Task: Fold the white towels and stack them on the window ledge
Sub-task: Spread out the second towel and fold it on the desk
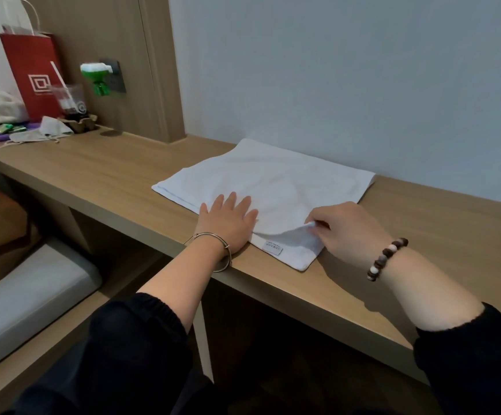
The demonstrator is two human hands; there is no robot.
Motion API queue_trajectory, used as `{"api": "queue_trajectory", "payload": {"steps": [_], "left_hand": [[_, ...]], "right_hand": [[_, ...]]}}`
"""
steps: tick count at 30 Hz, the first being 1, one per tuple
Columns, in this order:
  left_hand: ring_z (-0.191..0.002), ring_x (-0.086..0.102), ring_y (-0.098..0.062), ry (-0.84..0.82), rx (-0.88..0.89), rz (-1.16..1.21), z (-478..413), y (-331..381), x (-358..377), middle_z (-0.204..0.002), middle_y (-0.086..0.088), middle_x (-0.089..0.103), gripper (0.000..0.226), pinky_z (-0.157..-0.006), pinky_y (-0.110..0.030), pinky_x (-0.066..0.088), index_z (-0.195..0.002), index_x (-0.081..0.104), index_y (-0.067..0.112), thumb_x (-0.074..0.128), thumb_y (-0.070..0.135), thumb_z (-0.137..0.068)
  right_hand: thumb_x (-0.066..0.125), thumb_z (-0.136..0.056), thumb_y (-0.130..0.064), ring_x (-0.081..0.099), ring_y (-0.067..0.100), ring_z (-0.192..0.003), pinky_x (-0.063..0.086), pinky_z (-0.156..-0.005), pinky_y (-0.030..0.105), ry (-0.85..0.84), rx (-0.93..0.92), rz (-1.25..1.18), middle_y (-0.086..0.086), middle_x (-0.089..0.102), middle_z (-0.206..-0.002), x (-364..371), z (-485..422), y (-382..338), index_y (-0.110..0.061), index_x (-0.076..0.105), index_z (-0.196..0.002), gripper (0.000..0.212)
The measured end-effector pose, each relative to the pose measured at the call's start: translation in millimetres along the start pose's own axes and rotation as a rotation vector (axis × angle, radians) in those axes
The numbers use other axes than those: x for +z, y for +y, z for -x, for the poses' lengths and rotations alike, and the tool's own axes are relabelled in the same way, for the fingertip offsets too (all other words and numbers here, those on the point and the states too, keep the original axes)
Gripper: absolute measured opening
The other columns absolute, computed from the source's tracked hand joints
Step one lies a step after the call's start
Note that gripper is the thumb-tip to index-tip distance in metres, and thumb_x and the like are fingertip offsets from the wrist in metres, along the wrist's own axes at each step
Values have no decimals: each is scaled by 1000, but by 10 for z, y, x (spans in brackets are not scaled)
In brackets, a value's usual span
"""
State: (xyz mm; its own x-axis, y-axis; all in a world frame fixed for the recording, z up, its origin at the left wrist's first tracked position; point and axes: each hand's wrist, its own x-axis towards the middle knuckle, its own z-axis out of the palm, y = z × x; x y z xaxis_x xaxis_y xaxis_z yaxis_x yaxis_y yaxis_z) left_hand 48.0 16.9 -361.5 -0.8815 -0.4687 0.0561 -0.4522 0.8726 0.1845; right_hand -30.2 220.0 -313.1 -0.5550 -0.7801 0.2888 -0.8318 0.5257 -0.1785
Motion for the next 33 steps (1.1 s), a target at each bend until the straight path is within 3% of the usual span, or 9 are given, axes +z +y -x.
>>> {"api": "queue_trajectory", "payload": {"steps": [3,5,8,13,15,17,22,27,33], "left_hand": [[-147,1,-22,6,-11,16,2,-7,5,-160,1,4,51,-116,-50,4,-151,8,32,11,43,-101],[-147,1,-22,5,-5,15,5,-2,2,-160,0,4,51,-116,-50,4,-151,7,31,11,42,-101],[-147,2,-23,12,8,31,19,-2,-12,-160,-2,6,50,-116,-51,5,-151,11,28,13,39,-102],[-146,4,-21,42,3,66,12,-2,-32,-159,-1,12,50,-115,-52,7,-146,27,29,26,46,-99],[-146,7,-17,119,80,242,64,-7,-72,-157,2,21,45,-117,-45,8,-139,43,30,44,43,-96],[-143,17,-14,161,238,453,168,-25,-113,-148,3,38,33,-115,-28,15,-121,62,26,63,30,-88],[-127,39,2,63,309,538,283,-32,-124,-121,15,60,23,-84,4,29,-96,72,30,79,24,-74],[-121,44,4,68,320,552,261,-29,-119,-119,12,63,14,-81,5,33,-83,70,32,77,22,-76],[-119,44,6,37,316,532,217,-44,-100,-122,14,62,12,-84,0,37,-93,74,26,73,25,-81]], "right_hand": [[63,-88,-9,57,18,-82,38,-68,26,271,-19,-239,-3,61,-81,92,3,-52,-10,74,-89,12],[70,-82,-6,52,16,-78,35,-65,21,306,-69,-268,-5,55,-77,169,16,-101,-7,76,-86,7],[69,-85,-11,50,15,-80,35,-70,25,186,-102,-240,-5,53,-80,222,58,-122,-9,75,-95,13],[48,-98,-19,52,15,-101,33,-77,19,-178,-126,-129,-2,59,-108,159,158,-66,-16,66,-119,28],[45,-99,-16,53,16,-104,35,-80,20,-173,-93,-166,-3,60,-112,155,179,-60,-17,66,-120,29],[48,-98,-15,55,15,-105,36,-81,19,-117,-45,-211,-4,64,-112,162,179,-60,-16,68,-115,27],[58,-92,-17,59,13,-92,43,-79,24,64,55,-308,-7,69,-93,205,159,-78,-15,74,-96,17],[66,-87,-14,53,2,-74,39,-67,11,145,34,-395,-16,59,-74,198,173,-114,-15,74,-85,8],[69,-83,-9,58,11,-83,48,-79,27,-100,-47,-369,-13,60,-78,165,198,-129,-24,66,-76,16]]}}
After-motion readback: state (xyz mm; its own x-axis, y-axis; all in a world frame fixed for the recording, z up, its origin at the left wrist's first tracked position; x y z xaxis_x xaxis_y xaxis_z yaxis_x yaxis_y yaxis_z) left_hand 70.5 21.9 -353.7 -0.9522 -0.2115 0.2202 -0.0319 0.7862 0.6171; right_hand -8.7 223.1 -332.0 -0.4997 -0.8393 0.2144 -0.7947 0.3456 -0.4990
